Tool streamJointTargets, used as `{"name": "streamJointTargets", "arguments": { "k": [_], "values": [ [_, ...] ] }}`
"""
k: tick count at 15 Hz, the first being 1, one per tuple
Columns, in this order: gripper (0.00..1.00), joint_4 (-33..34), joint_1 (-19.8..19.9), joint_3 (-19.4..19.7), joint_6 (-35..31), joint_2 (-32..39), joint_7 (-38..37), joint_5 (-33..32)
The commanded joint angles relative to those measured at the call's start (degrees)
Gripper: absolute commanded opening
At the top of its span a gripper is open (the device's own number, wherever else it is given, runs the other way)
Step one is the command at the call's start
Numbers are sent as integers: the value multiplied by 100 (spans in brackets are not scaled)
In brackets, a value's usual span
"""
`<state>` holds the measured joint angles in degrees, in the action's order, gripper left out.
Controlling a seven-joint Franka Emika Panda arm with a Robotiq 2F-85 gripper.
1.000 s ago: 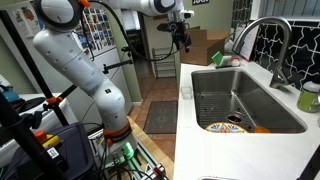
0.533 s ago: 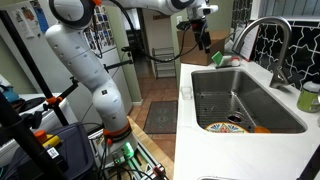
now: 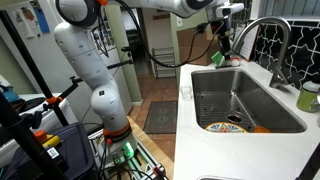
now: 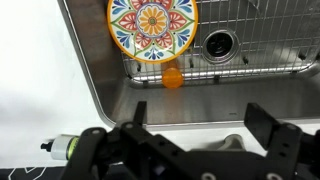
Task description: Pick up the fallen bottle and place it right side up on the kitchen counter
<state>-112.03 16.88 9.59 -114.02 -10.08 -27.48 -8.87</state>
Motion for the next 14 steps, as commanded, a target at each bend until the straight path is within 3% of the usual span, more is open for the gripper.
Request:
{"name": "streamJointTargets", "arguments": {
  "k": [1, 9, 11, 14],
  "values": [
    [100, 38, -63, 54, 25, 12, -38, -8],
    [100, 62, -69, 31, 25, 12, -80, -8],
    [100, 453, 106, 107, -76, 546, -766, -202],
    [100, 991, 314, 557, -402, 1236, -947, 41]
  ]
}}
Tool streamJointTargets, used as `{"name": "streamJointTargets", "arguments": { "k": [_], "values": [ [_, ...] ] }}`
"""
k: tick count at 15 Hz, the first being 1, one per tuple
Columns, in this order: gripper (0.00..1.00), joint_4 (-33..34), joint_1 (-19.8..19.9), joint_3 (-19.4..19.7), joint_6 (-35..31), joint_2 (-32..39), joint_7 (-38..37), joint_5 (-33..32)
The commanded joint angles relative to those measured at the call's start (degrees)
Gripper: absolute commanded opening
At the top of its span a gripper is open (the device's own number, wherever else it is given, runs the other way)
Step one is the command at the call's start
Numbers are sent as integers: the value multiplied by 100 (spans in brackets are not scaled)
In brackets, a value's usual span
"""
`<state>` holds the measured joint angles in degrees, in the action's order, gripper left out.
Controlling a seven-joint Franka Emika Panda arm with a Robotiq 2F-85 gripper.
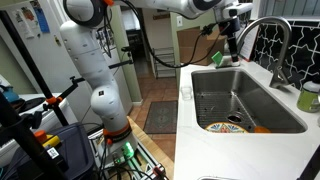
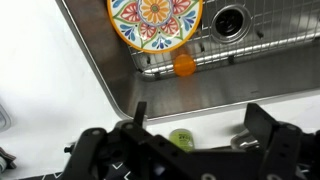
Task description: Pick up the fallen bottle and place it right side up on the kitchen counter
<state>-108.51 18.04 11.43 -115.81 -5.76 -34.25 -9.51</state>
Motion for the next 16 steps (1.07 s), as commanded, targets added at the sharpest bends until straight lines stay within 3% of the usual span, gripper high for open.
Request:
{"name": "streamJointTargets", "arguments": {
  "k": [1, 6, 13, 14, 16],
  "values": [
    [100, 795, 245, 504, -288, 1018, -384, 190],
    [100, 1493, 431, 1035, -336, 1939, -1210, 478],
    [100, 2178, 792, 1443, -455, 2747, -2425, 1196],
    [100, 1937, 684, 1371, -391, 2484, -2092, 989],
    [100, 1981, 716, 1389, -399, 2544, -2106, 995]
  ]
}}
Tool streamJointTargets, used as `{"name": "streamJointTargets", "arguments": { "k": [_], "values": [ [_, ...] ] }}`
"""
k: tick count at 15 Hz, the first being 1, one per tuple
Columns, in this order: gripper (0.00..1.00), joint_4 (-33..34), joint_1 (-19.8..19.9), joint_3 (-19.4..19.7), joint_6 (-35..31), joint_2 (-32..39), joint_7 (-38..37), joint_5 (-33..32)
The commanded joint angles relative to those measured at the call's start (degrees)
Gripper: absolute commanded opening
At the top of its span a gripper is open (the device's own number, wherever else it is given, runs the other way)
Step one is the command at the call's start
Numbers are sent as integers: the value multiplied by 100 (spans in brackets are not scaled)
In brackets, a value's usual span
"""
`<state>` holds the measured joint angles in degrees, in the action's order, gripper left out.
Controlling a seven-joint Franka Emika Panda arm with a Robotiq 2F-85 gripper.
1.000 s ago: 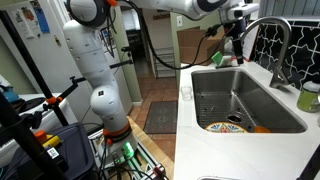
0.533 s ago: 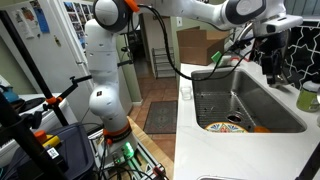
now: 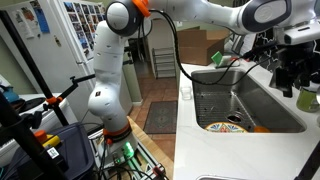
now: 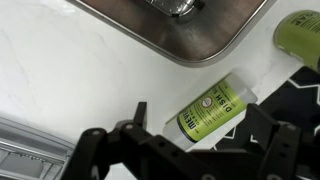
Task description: Pick up the fallen bottle and place it right side up on the kitchen counter
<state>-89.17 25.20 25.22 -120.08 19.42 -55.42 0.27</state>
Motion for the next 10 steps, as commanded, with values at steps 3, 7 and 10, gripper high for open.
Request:
{"name": "streamJointTargets", "arguments": {
  "k": [3, 7, 10],
  "values": [
    [100, 125, -33, 7, 138, 114, 41, -52],
    [100, 866, 407, 6, 680, 893, -489, 615],
    [100, 1243, 839, -167, 551, 1263, -343, 1379]
  ]
}}
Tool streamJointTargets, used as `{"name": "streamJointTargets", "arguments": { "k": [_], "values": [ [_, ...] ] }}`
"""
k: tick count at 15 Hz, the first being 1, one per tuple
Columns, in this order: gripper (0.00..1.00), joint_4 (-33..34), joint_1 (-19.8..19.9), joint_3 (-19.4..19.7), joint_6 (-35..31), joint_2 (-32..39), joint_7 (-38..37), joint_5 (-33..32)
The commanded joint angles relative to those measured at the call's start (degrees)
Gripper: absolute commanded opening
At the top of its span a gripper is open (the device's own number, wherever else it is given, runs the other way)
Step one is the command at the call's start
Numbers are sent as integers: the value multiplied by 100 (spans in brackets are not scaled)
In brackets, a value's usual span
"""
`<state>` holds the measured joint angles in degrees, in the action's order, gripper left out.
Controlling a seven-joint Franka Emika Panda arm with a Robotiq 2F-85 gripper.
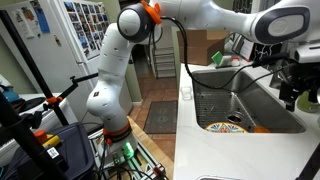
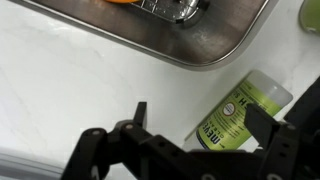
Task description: Pick up the fallen bottle and place it right side up on the kitchen counter
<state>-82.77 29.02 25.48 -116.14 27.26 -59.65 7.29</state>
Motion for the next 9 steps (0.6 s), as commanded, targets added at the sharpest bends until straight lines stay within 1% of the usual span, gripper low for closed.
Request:
{"name": "streamJointTargets", "arguments": {
  "k": [1, 3, 5, 9],
  "values": [
    [100, 732, 564, -231, 145, 575, 86, 851],
    [100, 986, 776, -340, 57, 720, 132, 1100],
    [100, 1241, 969, -471, -179, 915, 220, 1291],
    [100, 1728, 1187, -506, -407, 1385, -200, 1262]
  ]
}}
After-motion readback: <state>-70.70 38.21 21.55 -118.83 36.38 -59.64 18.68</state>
